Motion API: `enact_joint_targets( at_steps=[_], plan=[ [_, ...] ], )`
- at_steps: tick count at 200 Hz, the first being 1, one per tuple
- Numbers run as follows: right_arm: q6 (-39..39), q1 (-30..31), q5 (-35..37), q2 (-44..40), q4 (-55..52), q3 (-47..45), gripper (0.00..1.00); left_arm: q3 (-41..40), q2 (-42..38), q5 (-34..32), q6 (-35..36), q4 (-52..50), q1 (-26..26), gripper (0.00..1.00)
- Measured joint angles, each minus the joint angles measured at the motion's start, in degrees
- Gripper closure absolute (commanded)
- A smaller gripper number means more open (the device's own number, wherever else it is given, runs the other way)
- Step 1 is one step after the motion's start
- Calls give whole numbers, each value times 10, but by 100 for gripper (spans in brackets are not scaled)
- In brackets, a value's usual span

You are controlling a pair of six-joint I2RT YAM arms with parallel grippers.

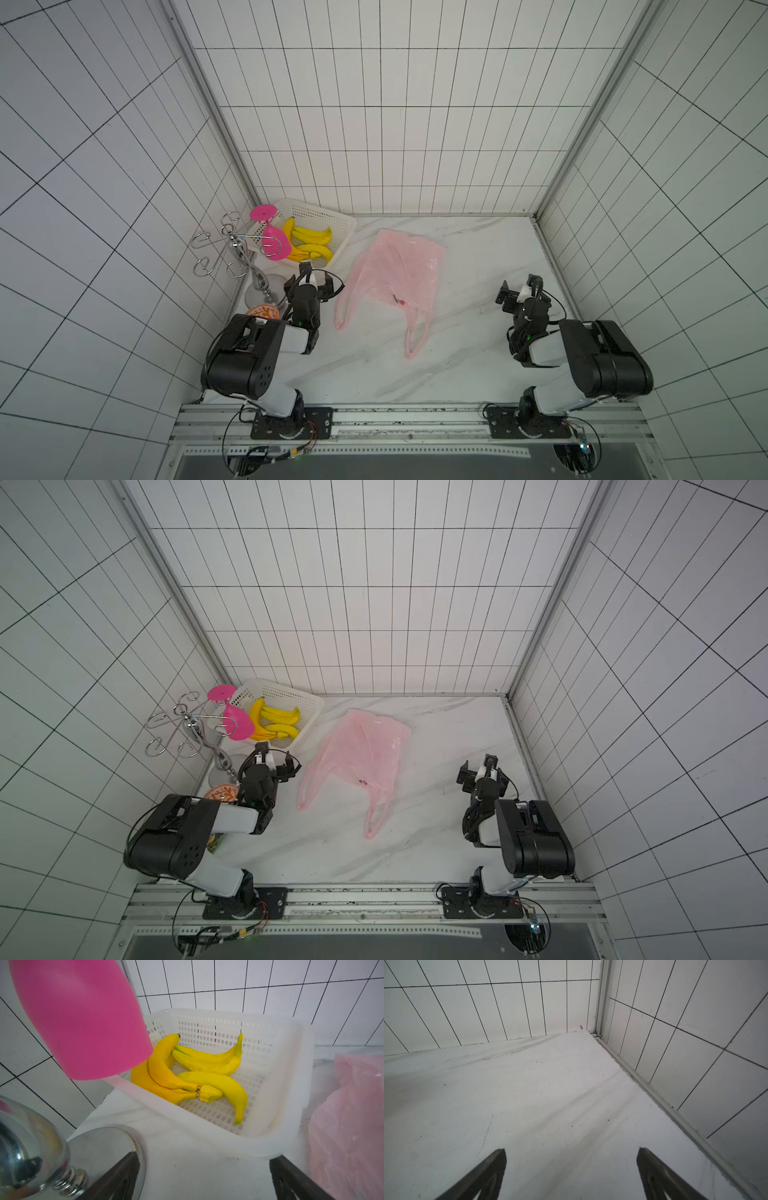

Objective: Place the banana into a plastic bag & tie a knot
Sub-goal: Open the plastic bag at the center of the board.

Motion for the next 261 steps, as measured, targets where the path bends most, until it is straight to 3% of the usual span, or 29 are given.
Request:
enact_joint_targets(
  at_steps=[180,208,261],
  plan=[
    [-4,0,-10,-7,0,0,0,-1,0,4,5,9,0,2],
    [-24,27,-10,-96,-43,0,1,-16,-35,-15,16,12,-16,2],
    [0,64,-37,-281,-215,70,0,63,-208,-121,27,-140,-134,2]
  ],
)
